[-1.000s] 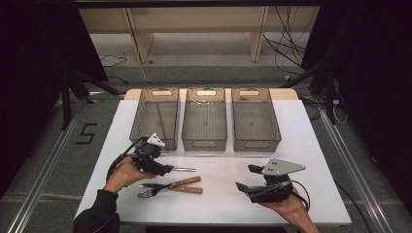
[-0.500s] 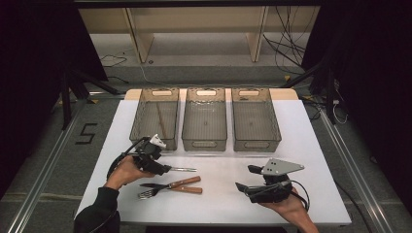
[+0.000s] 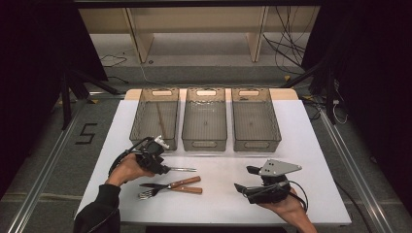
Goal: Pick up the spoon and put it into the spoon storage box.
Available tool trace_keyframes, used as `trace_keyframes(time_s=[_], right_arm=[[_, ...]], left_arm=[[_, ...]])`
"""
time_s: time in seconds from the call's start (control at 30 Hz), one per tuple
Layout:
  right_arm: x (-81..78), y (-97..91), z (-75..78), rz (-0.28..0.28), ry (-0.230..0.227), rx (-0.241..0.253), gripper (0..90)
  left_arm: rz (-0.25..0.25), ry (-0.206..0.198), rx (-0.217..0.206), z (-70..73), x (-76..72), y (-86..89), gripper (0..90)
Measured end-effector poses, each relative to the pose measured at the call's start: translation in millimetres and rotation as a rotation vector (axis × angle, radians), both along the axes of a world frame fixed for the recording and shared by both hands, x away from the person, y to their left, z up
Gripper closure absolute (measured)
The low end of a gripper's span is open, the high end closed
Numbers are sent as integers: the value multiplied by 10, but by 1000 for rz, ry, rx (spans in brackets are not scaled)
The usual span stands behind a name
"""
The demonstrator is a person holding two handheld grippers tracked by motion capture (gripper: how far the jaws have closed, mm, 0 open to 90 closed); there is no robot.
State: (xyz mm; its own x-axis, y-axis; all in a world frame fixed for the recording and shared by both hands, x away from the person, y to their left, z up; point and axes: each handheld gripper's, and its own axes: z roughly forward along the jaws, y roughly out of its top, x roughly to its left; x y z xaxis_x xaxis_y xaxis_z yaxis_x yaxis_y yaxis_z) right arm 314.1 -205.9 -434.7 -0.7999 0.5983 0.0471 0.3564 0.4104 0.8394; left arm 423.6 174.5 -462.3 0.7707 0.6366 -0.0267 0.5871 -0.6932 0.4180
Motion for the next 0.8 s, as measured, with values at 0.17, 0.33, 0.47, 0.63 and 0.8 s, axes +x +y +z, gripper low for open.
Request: trace_keyframes(time_s=[0.17, 0.33, 0.47, 0.63, 0.8], right_arm=[[-3, 3, -8, -1, 2, -1, 280], [-3, -5, -7, -2, 2, -1, 282], [-11, -1, -11, -4, 2, -5, 282], [-15, -11, -11, -10, 1, -3, 283], [-22, -22, -10, -12, -2, -6, 283]], left_arm=[[-3, 43, 29, -47, 37, -18, 532], [14, 47, 40, -48, 46, -27, 563], [23, 57, 61, -41, 44, -43, 593], [-5, 48, 98, -36, 28, -68, 600], [-17, 44, 115, -32, 15, -94, 617]])
